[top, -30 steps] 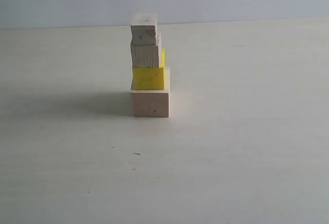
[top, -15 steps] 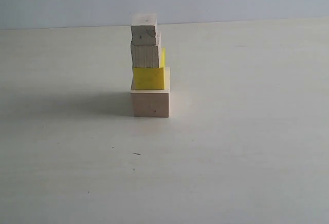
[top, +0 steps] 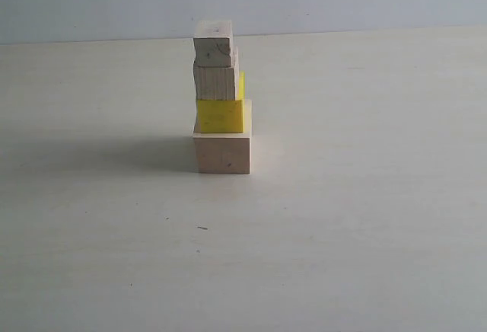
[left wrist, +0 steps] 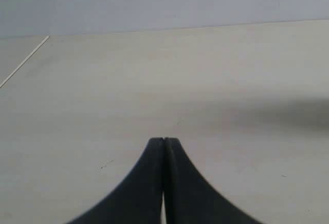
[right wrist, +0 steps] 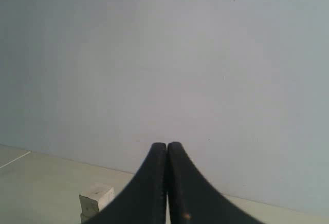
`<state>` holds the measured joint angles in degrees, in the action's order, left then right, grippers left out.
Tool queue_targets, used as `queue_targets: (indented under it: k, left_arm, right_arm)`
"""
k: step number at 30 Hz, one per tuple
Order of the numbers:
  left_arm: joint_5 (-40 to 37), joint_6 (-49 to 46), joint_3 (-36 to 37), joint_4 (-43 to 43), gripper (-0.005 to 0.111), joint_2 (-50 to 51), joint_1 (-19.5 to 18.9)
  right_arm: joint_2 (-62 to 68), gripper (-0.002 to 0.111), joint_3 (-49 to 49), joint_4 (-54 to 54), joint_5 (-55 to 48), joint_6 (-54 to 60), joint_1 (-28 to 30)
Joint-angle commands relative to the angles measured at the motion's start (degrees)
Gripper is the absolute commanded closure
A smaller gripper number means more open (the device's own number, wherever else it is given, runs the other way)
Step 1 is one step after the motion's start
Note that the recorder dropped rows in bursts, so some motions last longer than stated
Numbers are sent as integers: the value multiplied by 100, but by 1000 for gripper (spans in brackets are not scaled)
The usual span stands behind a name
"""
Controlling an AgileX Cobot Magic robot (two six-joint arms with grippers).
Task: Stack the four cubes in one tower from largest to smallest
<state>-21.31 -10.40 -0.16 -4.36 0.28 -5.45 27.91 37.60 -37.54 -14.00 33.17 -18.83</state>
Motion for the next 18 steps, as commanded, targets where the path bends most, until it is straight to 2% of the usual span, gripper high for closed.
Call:
queue_targets:
  k: [1, 18]
  left_arm:
    - [24, 16, 16, 18, 107, -28, 28]
    - [24, 16, 16, 18, 107, -28, 28]
  right_arm:
    - [-23, 108, -30, 9, -2, -22, 29]
    - [-23, 108, -30, 211, 73, 180, 29]
